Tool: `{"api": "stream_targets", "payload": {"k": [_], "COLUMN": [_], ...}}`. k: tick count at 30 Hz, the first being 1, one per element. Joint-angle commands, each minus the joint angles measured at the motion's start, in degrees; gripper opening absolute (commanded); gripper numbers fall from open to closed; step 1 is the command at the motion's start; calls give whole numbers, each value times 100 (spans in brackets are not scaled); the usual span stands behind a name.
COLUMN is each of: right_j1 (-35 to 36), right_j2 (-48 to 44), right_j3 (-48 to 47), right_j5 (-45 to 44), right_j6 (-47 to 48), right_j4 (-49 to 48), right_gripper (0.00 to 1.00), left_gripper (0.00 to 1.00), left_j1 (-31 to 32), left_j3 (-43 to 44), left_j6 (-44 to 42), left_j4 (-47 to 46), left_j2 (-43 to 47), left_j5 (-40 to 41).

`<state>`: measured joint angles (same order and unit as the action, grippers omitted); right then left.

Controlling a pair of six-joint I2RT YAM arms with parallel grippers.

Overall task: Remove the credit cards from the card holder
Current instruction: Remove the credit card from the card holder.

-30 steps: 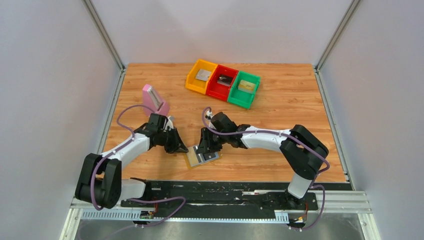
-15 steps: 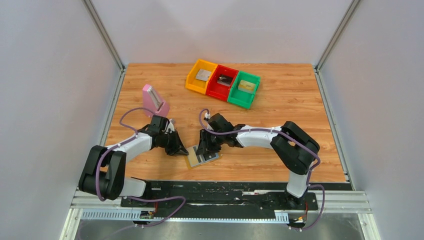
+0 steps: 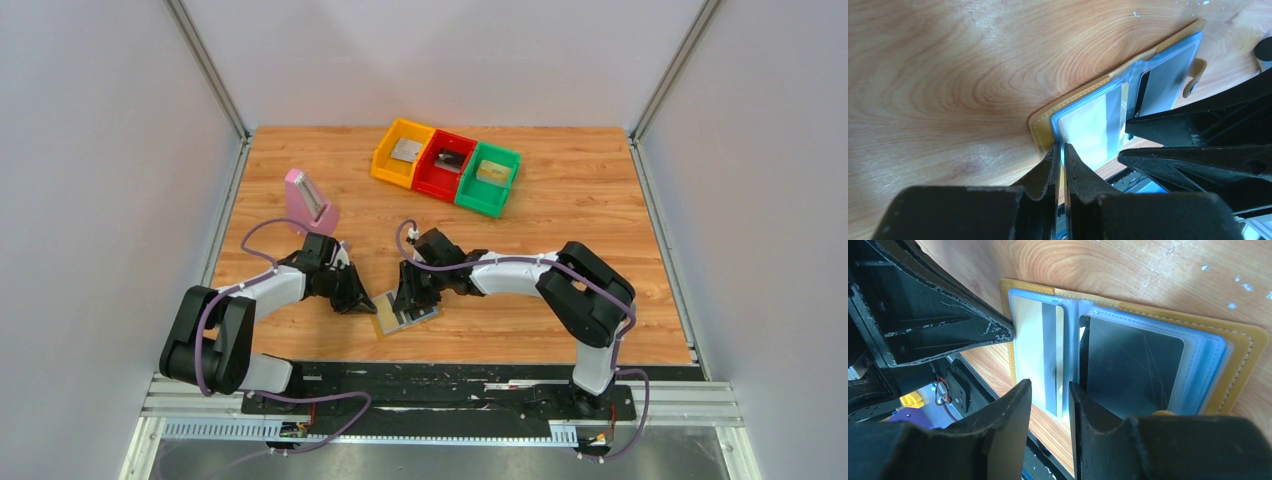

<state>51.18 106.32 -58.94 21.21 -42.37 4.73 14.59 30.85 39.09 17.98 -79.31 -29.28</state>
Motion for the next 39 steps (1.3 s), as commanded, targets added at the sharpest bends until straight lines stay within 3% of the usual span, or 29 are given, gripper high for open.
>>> {"api": "stream_targets", "payload": {"k": [1, 31, 39], "right_j1": [5, -54, -68], "right_j2": [99, 208, 207], "right_j3": [-94, 72, 60], "right_j5": [56, 209, 311], "right_j6": [-51, -180, -109], "right_j4": [-297, -536, -570], "right_gripper": [34, 27, 12], "left_gripper": [13, 13, 13], "left_j1": [-18, -18, -18], "left_j3": [-20, -44, -43], "left_j6": [-134, -111, -103], "left_j4": [-88, -154, -175], "left_j2": [-19, -58, -43], "left_j5": [131, 131, 104]}}
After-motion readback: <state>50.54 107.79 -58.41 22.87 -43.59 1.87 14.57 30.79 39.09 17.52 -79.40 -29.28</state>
